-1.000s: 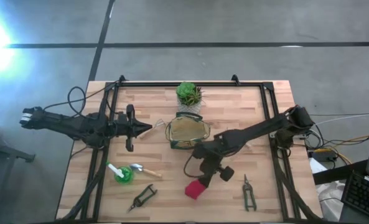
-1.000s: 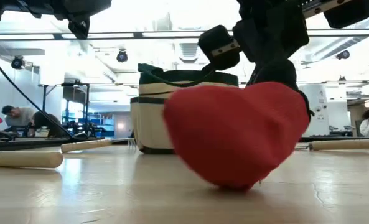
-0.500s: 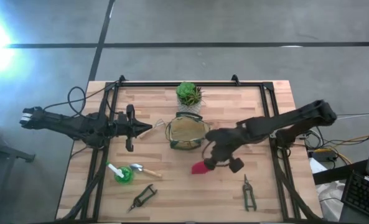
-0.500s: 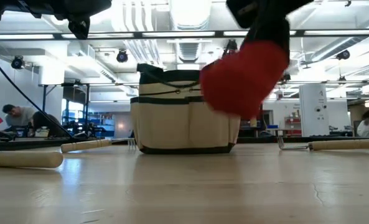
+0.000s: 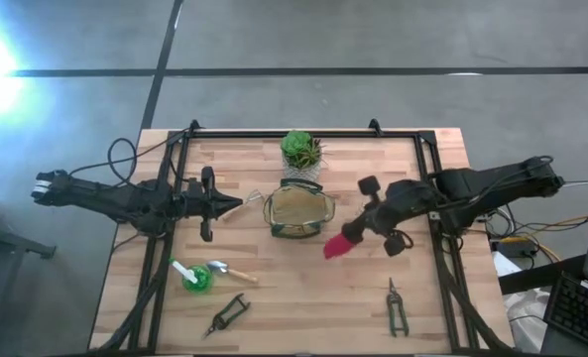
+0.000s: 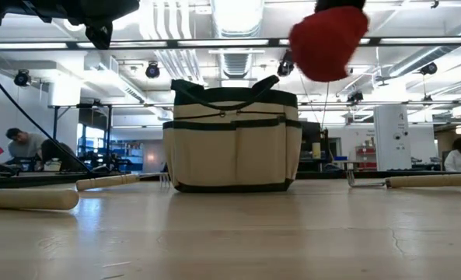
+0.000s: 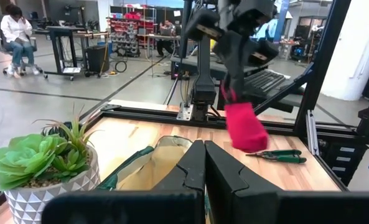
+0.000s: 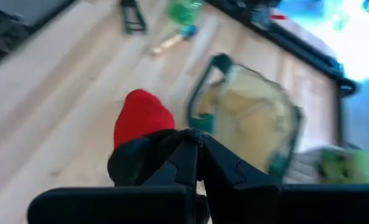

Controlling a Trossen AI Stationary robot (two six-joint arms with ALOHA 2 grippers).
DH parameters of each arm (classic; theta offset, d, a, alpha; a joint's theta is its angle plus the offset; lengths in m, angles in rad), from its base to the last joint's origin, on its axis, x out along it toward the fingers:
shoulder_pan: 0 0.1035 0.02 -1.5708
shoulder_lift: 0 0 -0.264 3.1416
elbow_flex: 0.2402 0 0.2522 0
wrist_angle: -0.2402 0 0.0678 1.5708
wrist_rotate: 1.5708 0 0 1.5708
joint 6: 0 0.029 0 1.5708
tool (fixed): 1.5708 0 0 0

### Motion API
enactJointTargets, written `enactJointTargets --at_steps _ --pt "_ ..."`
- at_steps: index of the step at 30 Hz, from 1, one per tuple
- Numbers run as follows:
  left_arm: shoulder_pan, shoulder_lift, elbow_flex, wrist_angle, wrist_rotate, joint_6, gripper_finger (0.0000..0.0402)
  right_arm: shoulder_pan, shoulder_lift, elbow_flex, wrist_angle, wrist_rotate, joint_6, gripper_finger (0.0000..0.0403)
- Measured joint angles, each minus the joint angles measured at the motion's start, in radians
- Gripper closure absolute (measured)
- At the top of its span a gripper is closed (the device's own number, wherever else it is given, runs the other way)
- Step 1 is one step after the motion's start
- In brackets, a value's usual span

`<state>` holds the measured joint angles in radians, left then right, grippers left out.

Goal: Pick & Place Garden tools in Gardening bag
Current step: Put the red gloves into the gardening bag

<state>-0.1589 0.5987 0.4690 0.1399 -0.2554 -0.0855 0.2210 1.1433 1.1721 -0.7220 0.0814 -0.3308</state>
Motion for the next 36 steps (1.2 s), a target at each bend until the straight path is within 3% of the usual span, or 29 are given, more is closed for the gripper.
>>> enactJointTargets --at_steps 16,36 --pt "0.000 0.001 0.000 0.001 -0.001 0.007 0.0396 -0.101 0.030 0.091 -0.004 0.033 -0.090 0.0395" --pt "0.000 0.001 0.000 0.000 -0.001 0.022 0.0396 -0.286 0.244 0.286 -0.053 -0.060 -0.223 0.0395"
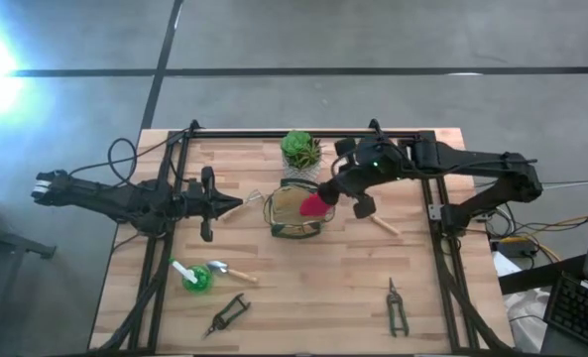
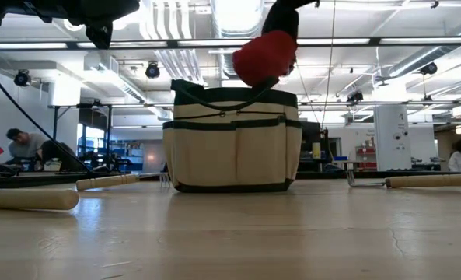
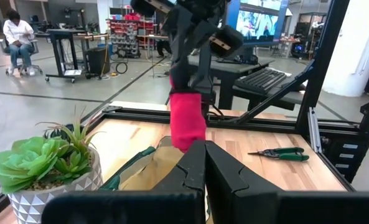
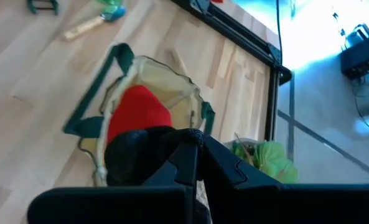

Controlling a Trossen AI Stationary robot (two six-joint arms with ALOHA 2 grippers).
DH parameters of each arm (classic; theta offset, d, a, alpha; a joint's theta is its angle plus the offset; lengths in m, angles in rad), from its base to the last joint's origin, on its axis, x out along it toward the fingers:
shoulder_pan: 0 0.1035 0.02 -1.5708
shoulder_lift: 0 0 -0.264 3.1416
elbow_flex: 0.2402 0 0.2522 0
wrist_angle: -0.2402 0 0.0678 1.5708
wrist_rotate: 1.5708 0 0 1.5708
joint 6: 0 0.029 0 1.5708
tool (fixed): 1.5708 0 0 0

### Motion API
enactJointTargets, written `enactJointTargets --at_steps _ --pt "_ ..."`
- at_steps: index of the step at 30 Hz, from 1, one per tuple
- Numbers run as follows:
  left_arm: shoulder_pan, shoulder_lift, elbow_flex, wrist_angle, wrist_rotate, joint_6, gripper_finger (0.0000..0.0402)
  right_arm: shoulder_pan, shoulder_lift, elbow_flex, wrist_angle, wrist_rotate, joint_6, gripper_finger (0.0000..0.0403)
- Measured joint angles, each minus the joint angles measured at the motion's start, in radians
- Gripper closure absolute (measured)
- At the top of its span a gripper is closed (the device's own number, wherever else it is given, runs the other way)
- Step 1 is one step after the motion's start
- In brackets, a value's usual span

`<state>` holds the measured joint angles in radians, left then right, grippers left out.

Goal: Pick & Place Garden tools in Gardening bag
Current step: Put the red gloves into the gardening bag

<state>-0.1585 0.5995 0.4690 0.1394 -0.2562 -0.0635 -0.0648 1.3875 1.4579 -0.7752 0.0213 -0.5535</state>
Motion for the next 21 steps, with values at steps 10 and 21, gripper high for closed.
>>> enactJointTargets --at_steps 10,21 --pt "0.000 0.000 0.000 0.000 0.000 0.000 0.0396 -0.042 0.058 0.006 0.003 -0.003 -0.016 0.0395" --pt "0.000 0.000 0.000 -0.001 0.000 0.000 0.0396 -0.041 0.101 0.006 0.004 -0.017 -0.015 0.0395"
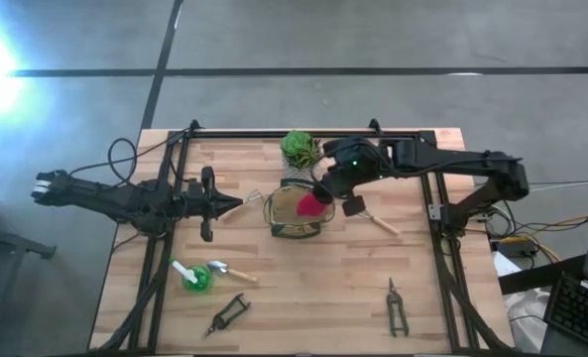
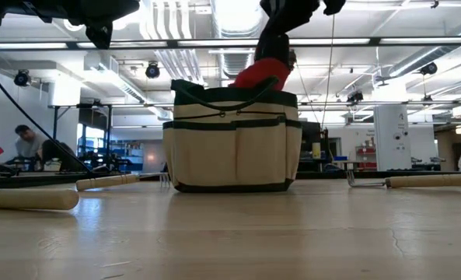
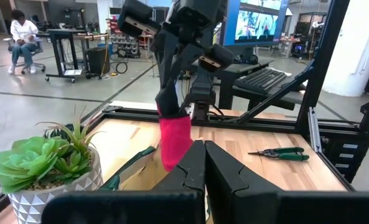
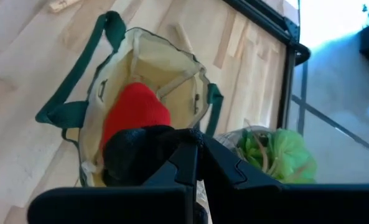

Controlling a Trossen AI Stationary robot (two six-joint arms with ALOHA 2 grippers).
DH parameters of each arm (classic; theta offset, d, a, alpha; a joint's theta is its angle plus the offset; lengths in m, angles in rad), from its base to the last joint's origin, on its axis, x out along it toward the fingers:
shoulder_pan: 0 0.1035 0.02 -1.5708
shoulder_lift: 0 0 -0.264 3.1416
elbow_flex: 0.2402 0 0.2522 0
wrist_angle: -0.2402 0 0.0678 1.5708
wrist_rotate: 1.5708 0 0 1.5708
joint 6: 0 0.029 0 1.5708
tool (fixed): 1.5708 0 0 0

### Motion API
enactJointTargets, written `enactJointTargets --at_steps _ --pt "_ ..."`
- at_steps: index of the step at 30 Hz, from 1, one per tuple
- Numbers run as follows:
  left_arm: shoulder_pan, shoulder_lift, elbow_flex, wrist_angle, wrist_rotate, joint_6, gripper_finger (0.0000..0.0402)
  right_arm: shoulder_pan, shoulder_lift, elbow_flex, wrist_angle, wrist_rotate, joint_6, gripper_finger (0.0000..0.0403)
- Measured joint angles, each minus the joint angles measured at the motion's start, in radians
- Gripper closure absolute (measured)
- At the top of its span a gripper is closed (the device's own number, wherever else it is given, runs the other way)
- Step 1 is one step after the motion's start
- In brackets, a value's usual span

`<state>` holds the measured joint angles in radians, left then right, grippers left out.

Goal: Pick & Place Garden tools in Gardening bag
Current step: Put the red gloves into the gardening bag

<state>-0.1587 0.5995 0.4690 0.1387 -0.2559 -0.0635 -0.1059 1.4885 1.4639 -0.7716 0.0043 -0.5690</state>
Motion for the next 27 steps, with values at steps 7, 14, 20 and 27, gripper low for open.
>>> enactJointTargets --at_steps 7,14,20,27 --pt "0.000 0.000 0.000 0.000 0.000 0.000 0.0396 0.001 0.020 -0.002 -0.001 -0.013 0.009 0.0395" --pt "0.000 0.000 0.000 -0.001 0.000 0.000 0.0396 0.001 0.036 -0.017 -0.011 -0.016 0.025 0.0395" --pt "0.000 0.000 0.000 -0.001 0.000 0.000 0.0396 0.001 0.049 -0.056 -0.001 -0.016 0.039 0.0395" --pt "0.000 0.000 0.000 -0.001 0.000 0.000 0.0396 0.001 0.046 -0.144 0.068 -0.020 0.046 0.0395"
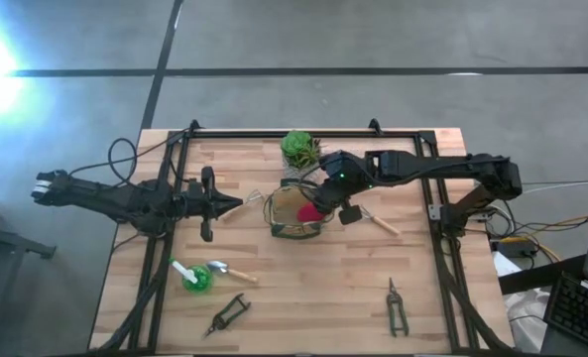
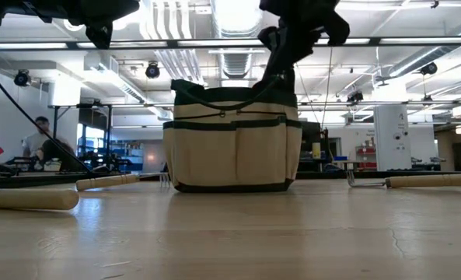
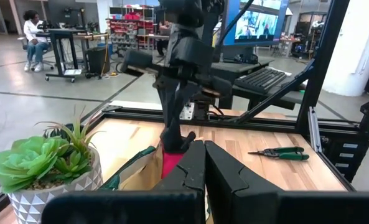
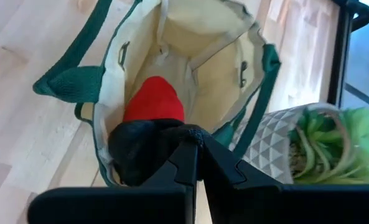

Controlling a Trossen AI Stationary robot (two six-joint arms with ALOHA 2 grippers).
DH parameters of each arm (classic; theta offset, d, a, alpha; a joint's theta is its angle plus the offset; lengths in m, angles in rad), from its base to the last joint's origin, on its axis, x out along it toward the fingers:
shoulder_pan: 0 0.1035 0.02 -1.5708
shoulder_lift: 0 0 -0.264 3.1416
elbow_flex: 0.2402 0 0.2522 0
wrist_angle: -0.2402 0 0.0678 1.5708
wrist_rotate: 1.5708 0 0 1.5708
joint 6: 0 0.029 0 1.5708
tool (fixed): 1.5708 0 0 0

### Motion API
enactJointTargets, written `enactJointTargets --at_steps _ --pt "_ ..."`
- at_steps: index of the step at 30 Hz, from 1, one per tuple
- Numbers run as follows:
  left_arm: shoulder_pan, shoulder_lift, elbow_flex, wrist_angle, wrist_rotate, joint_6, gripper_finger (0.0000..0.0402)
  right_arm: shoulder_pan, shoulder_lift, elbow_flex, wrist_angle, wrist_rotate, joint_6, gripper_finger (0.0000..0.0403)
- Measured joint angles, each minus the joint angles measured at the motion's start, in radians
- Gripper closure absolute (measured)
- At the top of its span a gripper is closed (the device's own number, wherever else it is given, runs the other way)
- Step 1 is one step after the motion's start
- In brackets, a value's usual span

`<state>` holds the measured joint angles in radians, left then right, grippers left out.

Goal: Pick & Place Garden tools in Gardening bag
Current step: Put the red gloves into the gardening bag

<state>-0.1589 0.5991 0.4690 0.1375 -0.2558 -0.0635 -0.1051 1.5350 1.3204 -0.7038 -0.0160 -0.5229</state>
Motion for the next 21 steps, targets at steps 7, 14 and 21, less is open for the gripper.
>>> enactJointTargets --at_steps 7,14,21 --pt "0.000 0.000 0.000 0.000 0.000 0.000 0.0396 0.001 0.003 -0.041 0.056 -0.046 0.011 0.0395" --pt "0.000 0.000 0.000 0.000 0.000 0.000 0.0396 0.001 0.004 -0.068 0.078 -0.048 0.016 0.0395" --pt "0.000 0.000 0.000 0.000 0.000 0.000 0.0396 0.001 0.006 -0.099 0.116 -0.056 0.024 0.0395"
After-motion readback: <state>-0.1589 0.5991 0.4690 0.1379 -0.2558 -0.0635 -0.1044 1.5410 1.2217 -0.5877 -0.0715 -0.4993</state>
